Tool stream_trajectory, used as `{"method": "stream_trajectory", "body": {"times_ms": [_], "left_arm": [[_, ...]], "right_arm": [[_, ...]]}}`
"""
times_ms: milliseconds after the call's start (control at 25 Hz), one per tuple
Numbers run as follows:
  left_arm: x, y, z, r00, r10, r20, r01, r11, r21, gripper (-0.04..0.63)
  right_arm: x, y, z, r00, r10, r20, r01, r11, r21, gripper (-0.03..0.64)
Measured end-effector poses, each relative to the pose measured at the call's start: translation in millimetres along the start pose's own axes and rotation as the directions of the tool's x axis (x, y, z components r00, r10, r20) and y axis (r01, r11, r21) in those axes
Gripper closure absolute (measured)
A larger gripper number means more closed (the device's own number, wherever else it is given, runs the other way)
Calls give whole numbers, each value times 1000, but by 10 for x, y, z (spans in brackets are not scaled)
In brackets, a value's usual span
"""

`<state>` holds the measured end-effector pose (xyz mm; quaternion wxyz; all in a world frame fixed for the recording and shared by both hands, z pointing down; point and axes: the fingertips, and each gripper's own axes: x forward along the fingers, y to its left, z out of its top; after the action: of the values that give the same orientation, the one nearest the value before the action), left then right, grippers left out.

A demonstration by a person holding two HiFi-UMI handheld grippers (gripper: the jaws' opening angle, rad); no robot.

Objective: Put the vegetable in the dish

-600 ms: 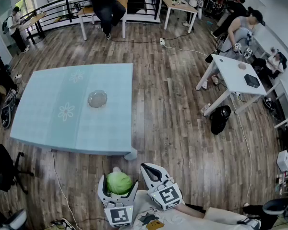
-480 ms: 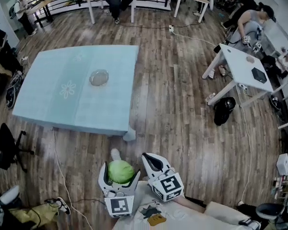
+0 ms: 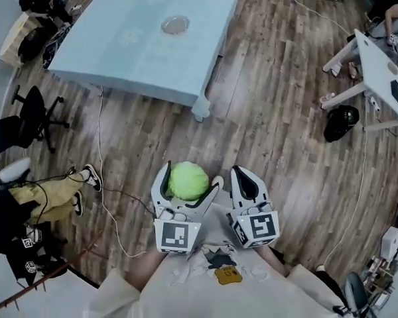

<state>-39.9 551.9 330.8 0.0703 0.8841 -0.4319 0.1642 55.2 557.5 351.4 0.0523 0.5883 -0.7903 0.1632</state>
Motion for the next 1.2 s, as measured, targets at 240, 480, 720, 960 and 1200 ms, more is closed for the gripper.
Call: {"method": "stream_trajectory", "body": {"times_ms": [240, 480, 720, 960, 1200], "left_arm": [[-218, -83, -38, 999, 33, 36, -33, 999, 1, 78], [-273, 2, -48, 996, 77, 37, -76, 996, -36, 78], [-239, 306, -41, 993, 104, 59, -101, 993, -64, 78], [126, 659, 82, 992, 101, 75, -95, 992, -78, 78], [518, 1040, 254, 992, 50, 116, -47, 998, -29, 78]], "right_arm": [[-246, -27, -54, 999, -6, 41, 7, 1000, -6, 594], [-213, 7, -65, 999, 22, 48, -22, 1000, -4, 594], [49, 140, -70, 999, 40, 23, -39, 999, -18, 594], [496, 94, 114, 999, 40, 29, -38, 998, -50, 594], [1031, 17, 347, 999, 20, 44, -18, 999, -38, 594]]}}
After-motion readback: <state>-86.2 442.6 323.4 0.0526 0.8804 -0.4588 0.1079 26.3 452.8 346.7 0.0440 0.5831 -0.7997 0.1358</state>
